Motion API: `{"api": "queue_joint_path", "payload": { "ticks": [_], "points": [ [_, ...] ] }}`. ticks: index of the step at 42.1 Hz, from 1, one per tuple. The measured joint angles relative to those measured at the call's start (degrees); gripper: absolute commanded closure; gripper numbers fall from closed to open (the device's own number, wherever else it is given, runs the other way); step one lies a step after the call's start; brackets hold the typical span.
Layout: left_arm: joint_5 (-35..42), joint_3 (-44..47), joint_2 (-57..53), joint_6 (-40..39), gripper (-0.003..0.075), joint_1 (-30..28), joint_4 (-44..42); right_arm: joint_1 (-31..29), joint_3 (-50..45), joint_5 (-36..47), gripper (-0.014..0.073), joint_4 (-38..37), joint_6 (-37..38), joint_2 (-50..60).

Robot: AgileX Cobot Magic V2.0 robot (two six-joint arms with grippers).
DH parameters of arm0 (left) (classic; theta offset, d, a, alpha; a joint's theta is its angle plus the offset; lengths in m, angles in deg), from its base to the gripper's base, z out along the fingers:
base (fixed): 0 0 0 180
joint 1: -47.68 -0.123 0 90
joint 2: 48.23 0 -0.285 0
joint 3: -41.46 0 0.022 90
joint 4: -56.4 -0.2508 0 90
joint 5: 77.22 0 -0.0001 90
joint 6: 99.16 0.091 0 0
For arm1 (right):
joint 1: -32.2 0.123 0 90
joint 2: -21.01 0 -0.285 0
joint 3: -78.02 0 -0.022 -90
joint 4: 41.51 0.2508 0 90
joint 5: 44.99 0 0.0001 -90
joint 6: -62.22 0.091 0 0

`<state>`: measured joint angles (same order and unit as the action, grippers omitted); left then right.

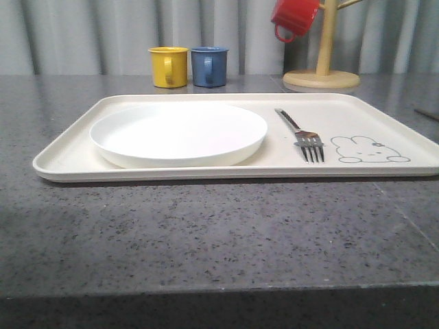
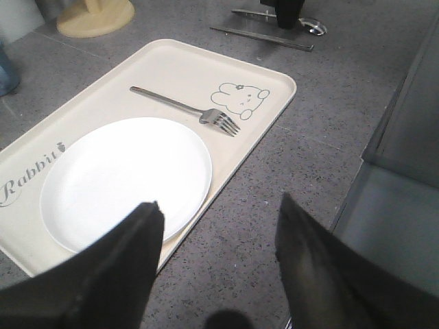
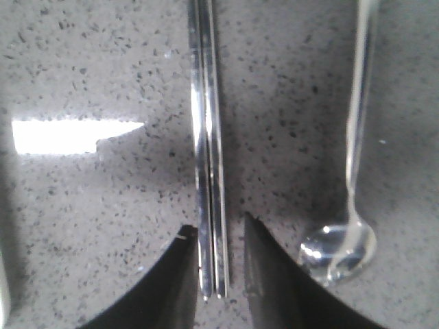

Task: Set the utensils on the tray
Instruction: 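Grasp the chopsticks beside the tray with the right gripper, then lower the chopsticks onto the tray next to the fork and release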

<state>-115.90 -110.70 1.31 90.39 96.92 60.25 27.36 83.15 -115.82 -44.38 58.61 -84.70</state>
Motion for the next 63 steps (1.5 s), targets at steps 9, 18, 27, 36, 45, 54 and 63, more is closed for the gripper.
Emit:
{"api": "queue_joint_path", "payload": {
  "ticks": [9, 18, 27, 36, 45, 54, 63],
  "points": [
    [0.00, 0.00, 0.00, 0.00, 0.0344, 0.00, 0.00, 0.00, 0.00, 0.35, 0.0388, 0.27, -0.25, -2.85],
    [0.00, 0.00, 0.00, 0.00, 0.0344, 0.00, 0.00, 0.00, 0.00, 0.47, 0.0388, 1.67, -0.69, -4.07],
    [0.00, 0.00, 0.00, 0.00, 0.0344, 0.00, 0.00, 0.00, 0.00, 0.47, 0.0393, 1.90, -0.78, -4.07],
    [0.00, 0.00, 0.00, 0.00, 0.0345, 0.00, 0.00, 0.00, 0.00, 0.81, 0.0543, 1.90, -0.78, -4.07],
    [0.00, 0.00, 0.00, 0.00, 0.0344, 0.00, 0.00, 0.22, 0.96, 0.81, 0.0546, 2.88, -0.78, -4.07],
    [0.00, 0.00, 0.00, 0.00, 0.0345, 0.00, 0.00, 6.73, 6.81, 0.81, 0.0546, 9.40, -0.78, -2.47],
    [0.00, 0.00, 0.00, 0.00, 0.0344, 0.00, 0.00, 14.94, 8.05, 0.47, 0.0546, 16.04, 2.87, -2.73]
  ]
}}
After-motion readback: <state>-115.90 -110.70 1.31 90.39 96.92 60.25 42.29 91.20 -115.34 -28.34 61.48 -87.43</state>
